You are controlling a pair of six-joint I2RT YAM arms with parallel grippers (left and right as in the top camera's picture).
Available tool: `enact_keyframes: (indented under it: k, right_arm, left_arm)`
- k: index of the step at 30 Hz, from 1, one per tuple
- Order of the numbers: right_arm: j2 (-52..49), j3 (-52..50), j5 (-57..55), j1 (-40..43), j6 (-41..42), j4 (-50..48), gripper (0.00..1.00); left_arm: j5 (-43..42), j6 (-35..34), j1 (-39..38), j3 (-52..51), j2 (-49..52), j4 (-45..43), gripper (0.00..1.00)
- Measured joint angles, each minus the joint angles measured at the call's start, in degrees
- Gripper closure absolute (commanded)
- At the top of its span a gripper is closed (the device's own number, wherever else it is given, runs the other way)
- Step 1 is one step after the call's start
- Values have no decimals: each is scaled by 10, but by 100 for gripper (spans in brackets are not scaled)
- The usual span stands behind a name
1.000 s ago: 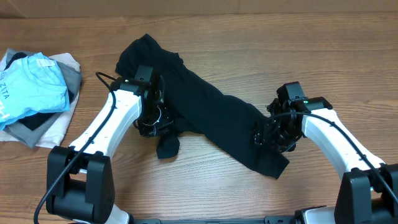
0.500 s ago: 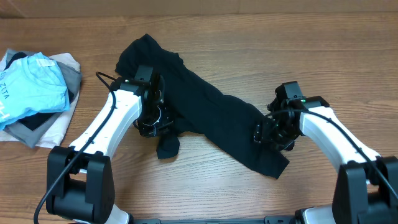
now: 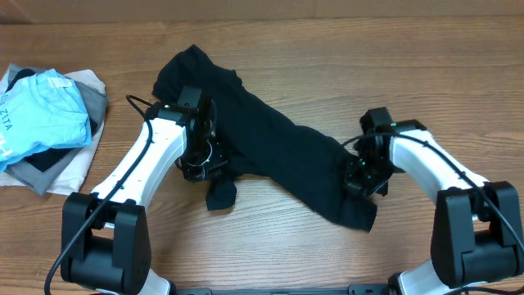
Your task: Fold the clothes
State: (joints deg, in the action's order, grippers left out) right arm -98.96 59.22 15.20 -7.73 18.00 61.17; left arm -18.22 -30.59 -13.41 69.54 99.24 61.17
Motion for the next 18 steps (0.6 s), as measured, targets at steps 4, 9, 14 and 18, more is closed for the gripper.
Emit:
enact_keyframes:
  k: [4, 9, 14, 18]
  right_arm:
    - [0, 100, -29, 37, 0, 30, 96]
    - [0, 231, -47, 105, 0, -35, 65]
    - [1, 282, -66, 192, 3, -126, 3]
    - [0, 283, -74, 224, 0, -57, 1]
  left_arm:
    - [34, 8, 0, 0, 0, 38, 96]
    - [96, 5, -1, 0, 0, 79, 96]
    - [151, -8, -3, 1, 0, 83, 96]
    - [169, -8, -3, 1, 0, 75, 96]
